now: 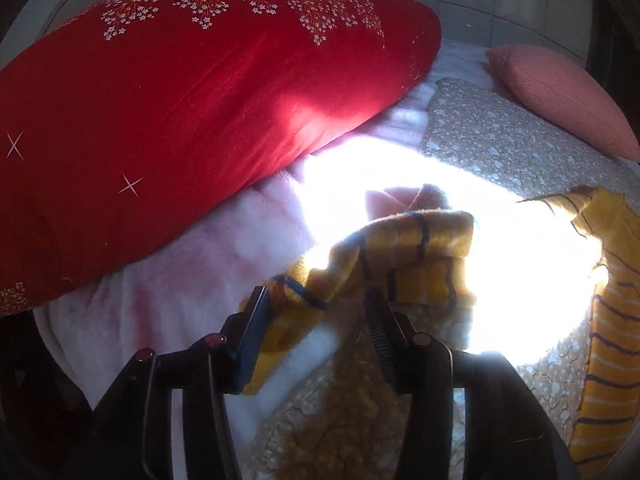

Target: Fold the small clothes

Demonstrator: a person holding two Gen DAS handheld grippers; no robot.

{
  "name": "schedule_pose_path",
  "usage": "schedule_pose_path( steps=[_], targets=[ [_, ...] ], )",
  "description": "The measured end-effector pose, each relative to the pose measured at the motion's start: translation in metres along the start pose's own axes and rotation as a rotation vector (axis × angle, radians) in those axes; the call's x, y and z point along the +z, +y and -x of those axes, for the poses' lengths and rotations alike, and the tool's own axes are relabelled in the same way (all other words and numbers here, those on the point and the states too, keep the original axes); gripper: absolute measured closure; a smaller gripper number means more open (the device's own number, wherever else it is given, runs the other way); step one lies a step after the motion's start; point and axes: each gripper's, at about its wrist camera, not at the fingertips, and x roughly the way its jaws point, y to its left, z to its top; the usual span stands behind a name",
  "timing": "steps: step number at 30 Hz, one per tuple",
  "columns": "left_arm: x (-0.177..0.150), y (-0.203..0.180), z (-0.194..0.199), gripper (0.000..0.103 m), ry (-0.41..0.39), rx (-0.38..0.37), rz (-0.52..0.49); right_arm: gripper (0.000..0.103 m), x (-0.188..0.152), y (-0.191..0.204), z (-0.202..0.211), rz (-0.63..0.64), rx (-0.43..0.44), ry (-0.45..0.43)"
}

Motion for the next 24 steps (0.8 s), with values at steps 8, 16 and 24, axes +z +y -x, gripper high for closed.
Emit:
schedule_pose_path(
  steps=[8,16,24],
  targets=[
    [-0.063,-0.024,0.055,0.038,-0.028,-0.041,-0.165,0.033,-0.007,-0.001,0.003,-0.026,0.05,-0.006],
    [-0.12,-0.057,0.11,0.033,0.009,-0.309,-0.179,0.032,-0.022,-0.002,0.017,-0.058,0.119,-0.005],
    [-0.16,-0.094,0.106,0.033,0.123,-0.478,-0.226,0.03,-0.033,-0.007,0.022,-0.085,0.226,0.011]
  ],
)
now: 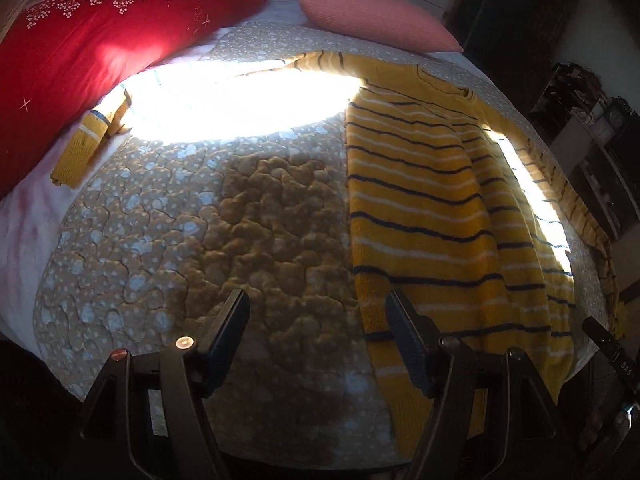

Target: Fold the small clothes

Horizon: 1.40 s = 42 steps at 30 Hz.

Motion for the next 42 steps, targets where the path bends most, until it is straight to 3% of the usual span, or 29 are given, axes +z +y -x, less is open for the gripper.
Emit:
schedule_pose_path(
  steps=[6,10,12,13,15,16,17,21,23,25,28,30,31,33,35,38,40,42],
  targets=[
    [-0.009,-0.014,-0.01,0.031,0.009,-0.099,0.01,0.028,-0.002,-0.001,-0.01,0.004,0.047,0.017],
    [-0.016,-0.029,-0.012,0.031,0.027,-0.209,0.005,0.028,-0.001,0.01,-0.016,0.013,0.116,0.022],
    [-0.018,-0.036,-0.016,0.031,0.036,-0.218,0.012,0.028,-0.001,0.018,-0.023,0.01,0.166,0.037],
    [-0.018,-0.037,-0.017,0.034,0.034,-0.207,0.023,0.028,-0.002,0.023,-0.027,0.008,0.187,0.043],
    [-0.015,-0.038,-0.02,0.081,0.046,-0.182,0.054,0.032,-0.004,0.035,-0.034,0.024,0.217,0.057],
    [-0.013,-0.036,-0.023,0.094,0.072,-0.18,0.083,0.05,-0.005,0.041,-0.035,0.046,0.195,0.049],
    [-0.011,-0.032,-0.026,0.094,0.081,-0.202,0.124,0.077,-0.004,0.045,-0.036,0.07,0.165,0.044],
    [-0.017,-0.024,-0.008,0.095,0.061,-0.212,0.184,0.094,0.001,0.034,-0.029,0.027,0.219,0.071],
    [-0.025,-0.02,0.005,0.095,0.051,-0.227,0.211,0.095,0.0,0.026,-0.017,0.019,0.243,0.074],
    [-0.036,-0.017,0.014,0.095,0.055,-0.232,0.234,0.095,-0.007,0.02,-0.006,0.014,0.251,0.077],
    [-0.048,-0.017,0.013,0.094,0.094,-0.177,0.228,0.095,-0.017,0.01,-0.003,0.011,0.232,0.102],
    [-0.055,-0.017,0.015,0.087,0.096,-0.159,0.213,0.092,-0.019,-0.003,-0.002,-0.035,0.236,0.111],
    [-0.058,-0.017,0.018,0.077,0.082,-0.142,0.2,0.089,-0.019,-0.012,0.0,-0.071,0.242,0.102],
    [-0.062,-0.019,0.031,0.061,0.044,-0.095,0.175,0.074,-0.013,-0.034,0.007,-0.137,0.2,0.063],
    [-0.064,-0.021,0.043,0.053,0.007,-0.058,0.149,0.052,-0.004,-0.06,0.015,-0.207,0.124,0.002],
    [-0.062,-0.025,0.055,0.043,-0.027,-0.037,0.12,0.041,0.012,-0.108,0.021,-0.344,0.053,-0.092],
    [-0.063,-0.025,0.06,0.042,-0.034,-0.039,0.113,0.041,0.025,-0.14,0.019,-0.429,-0.003,-0.138],
    [-0.062,-0.029,0.061,0.042,-0.035,-0.048,0.114,0.041,0.037,-0.169,0.012,-0.515,0.004,-0.166]
  ],
)
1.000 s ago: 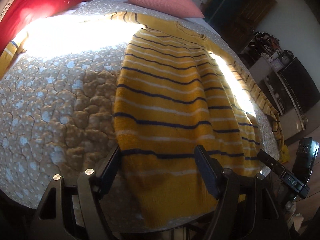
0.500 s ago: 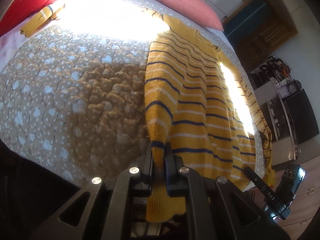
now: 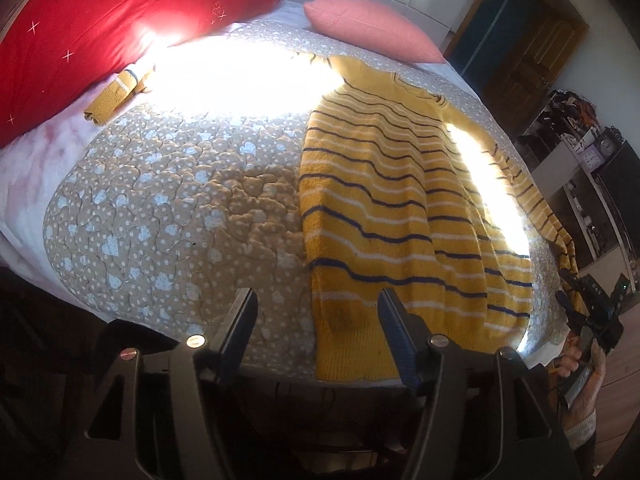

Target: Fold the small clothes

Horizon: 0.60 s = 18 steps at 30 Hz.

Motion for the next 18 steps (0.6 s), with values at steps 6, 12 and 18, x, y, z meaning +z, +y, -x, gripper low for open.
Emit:
schedule_pose_path(
  steps=[6,12,18],
  targets=[
    [0.002,-0.018,-0.005,0.042,0.013,-0.034,0.005,0.042,0.057,-0.033,-0.006,-0.213,0.017,-0.124],
    [0.0,-0.023,-0.005,0.042,0.016,-0.025,-0.013,0.053,0.112,-0.062,0.025,-0.225,-0.183,-0.274],
    [-0.001,-0.023,-0.012,0.042,0.033,-0.034,0.008,0.049,0.107,-0.088,0.059,-0.263,-0.05,-0.241]
  ],
)
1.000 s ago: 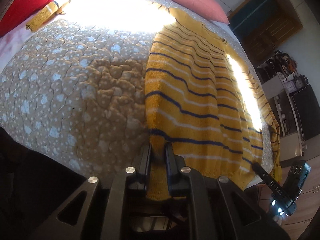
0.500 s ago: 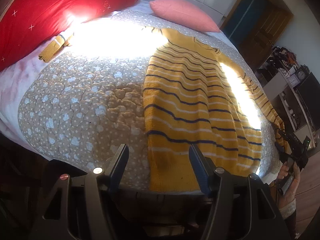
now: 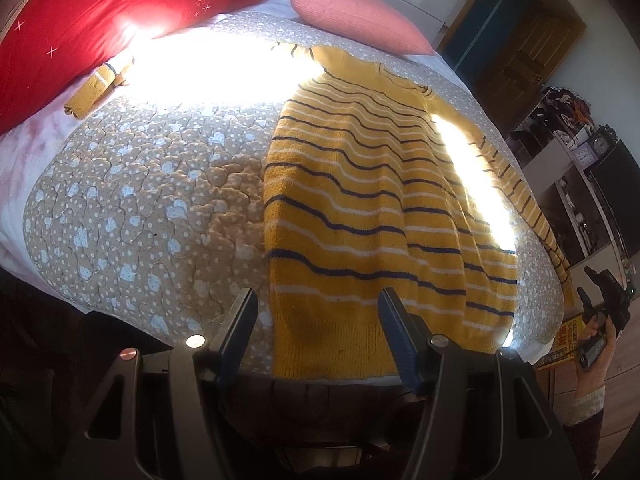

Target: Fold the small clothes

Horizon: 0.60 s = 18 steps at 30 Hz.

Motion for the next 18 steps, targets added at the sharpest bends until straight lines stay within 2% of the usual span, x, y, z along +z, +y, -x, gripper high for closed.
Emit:
schedule_pose_path(
  steps=[1,5,7,9,12,14,16,18],
  targets=[
    [0.0,-0.002,-0.001,0.042,0.004,-0.009,0.001,0.046,-0.008,-0.008,0.005,-0.001,0.032,0.018],
    [0.001,-0.014,-0.001,0.042,0.003,-0.024,-0.022,0.046,-0.03,0.0,-0.003,0.004,0.164,0.107],
    [0.0,-0.021,-0.001,0.041,0.002,-0.026,-0.041,0.046,-0.038,0.008,-0.016,-0.008,0.182,0.134],
    [0.0,-0.025,0.0,0.041,-0.001,-0.023,-0.061,0.046,-0.036,0.015,-0.031,-0.037,0.158,0.134],
    [0.0,-0.03,0.002,0.041,-0.015,-0.018,-0.09,0.041,-0.027,0.016,-0.061,-0.111,0.044,0.161],
    [0.003,-0.034,0.002,0.039,-0.025,-0.026,-0.109,0.041,-0.02,0.012,-0.078,-0.171,0.01,0.19],
    [0.009,-0.038,0.001,0.037,-0.038,-0.05,-0.123,0.042,-0.013,0.009,-0.084,-0.221,-0.014,0.17],
    [0.018,-0.042,-0.001,0.036,-0.058,-0.08,-0.14,0.054,-0.009,0.007,-0.089,-0.247,-0.054,0.169]
  ],
)
